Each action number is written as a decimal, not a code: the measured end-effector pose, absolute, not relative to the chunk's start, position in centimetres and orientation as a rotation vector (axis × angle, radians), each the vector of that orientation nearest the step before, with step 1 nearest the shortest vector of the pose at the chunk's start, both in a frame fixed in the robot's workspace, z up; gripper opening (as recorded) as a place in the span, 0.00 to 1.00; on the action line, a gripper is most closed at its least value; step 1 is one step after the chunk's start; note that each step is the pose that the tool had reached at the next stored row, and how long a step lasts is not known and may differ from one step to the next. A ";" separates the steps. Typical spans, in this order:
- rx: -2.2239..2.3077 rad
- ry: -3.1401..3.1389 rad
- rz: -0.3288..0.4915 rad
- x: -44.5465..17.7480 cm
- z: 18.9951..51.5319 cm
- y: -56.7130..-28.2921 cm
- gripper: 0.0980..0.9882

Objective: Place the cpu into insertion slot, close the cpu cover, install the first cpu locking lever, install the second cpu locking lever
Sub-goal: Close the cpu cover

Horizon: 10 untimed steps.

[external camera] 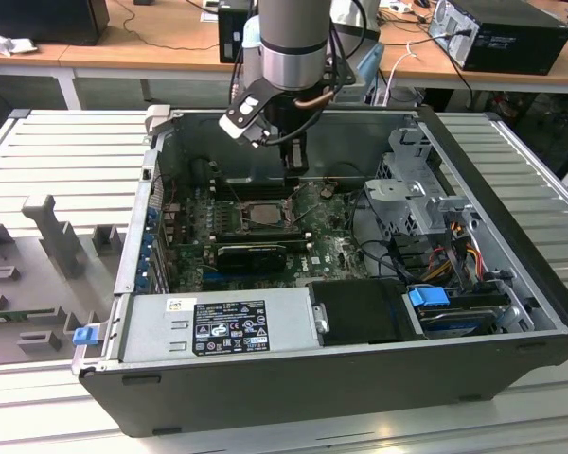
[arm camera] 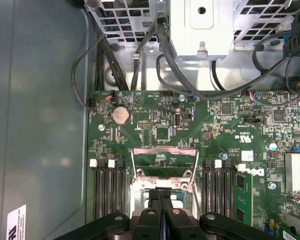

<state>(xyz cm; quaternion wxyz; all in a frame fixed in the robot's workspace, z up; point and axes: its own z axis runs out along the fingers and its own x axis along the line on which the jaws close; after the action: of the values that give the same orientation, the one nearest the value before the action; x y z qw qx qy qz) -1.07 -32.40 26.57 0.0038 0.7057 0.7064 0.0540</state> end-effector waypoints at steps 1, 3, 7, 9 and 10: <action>2.212 2.214 0.169 -0.9 26.6 -32.4 0.01; 2.213 2.216 0.165 -0.1 26.6 -32.4 0.01; 2.215 2.218 0.162 0.7 26.6 -32.4 0.01; 2.216 2.220 0.159 1.4 26.6 -32.4 0.01; 2.216 2.221 0.158 1.6 26.6 -32.3 0.01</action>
<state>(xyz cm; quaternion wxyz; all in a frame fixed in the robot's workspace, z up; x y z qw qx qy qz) 1.64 -32.35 26.58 0.0001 0.7055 0.7070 0.0502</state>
